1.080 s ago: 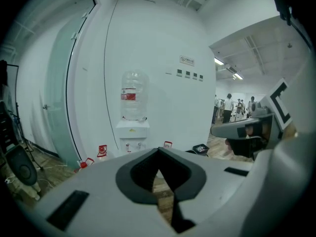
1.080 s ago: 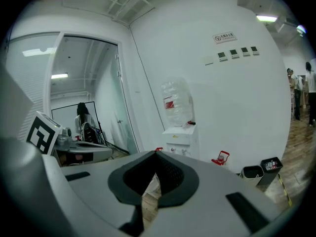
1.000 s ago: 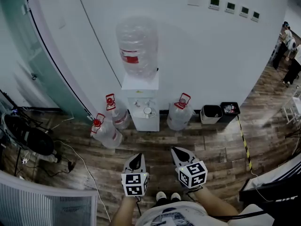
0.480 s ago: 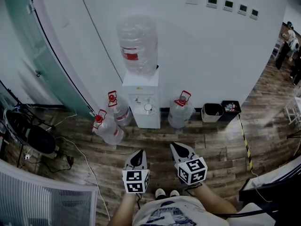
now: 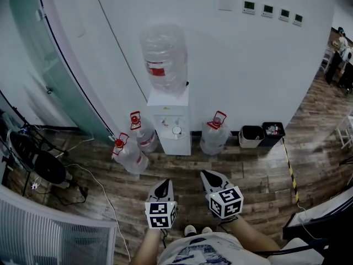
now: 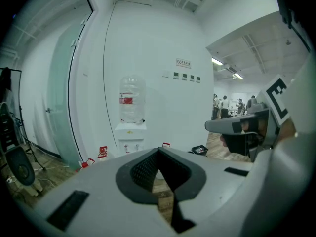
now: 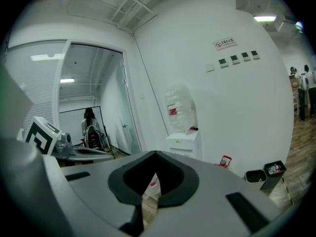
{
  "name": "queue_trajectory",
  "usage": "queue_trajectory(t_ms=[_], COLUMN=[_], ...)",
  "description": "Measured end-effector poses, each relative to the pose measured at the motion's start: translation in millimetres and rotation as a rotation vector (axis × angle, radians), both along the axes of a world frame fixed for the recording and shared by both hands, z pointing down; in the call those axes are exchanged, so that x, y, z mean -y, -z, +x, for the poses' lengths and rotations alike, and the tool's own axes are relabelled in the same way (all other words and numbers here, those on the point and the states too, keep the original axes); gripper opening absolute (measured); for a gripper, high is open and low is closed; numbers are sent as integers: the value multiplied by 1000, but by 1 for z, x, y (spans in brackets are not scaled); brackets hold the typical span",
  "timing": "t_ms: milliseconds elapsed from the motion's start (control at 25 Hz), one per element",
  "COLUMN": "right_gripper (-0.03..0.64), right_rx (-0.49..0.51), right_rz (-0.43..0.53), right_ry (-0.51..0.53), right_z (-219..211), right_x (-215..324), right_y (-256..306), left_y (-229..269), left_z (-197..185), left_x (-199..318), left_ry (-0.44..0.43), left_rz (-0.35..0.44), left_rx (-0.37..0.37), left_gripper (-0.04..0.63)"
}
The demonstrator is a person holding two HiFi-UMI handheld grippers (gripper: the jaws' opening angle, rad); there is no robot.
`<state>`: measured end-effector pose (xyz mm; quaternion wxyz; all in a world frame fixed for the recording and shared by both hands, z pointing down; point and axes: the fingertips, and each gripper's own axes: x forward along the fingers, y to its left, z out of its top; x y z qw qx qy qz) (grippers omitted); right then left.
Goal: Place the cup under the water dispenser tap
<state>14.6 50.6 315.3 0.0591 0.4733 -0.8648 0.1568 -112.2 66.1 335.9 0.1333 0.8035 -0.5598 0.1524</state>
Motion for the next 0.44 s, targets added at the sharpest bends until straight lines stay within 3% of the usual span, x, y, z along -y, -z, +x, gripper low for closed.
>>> queue_trajectory(t_ms=[440], right_gripper=[20], right_rx=[-1], right_rz=[-7], right_ry=[4], right_z=[-9], right_x=[0], right_y=[-3], left_y=[-5], left_z=[-12], left_x=[-3], left_ry=[12], left_rz=[-14], left_rx=[-1], left_gripper=[49])
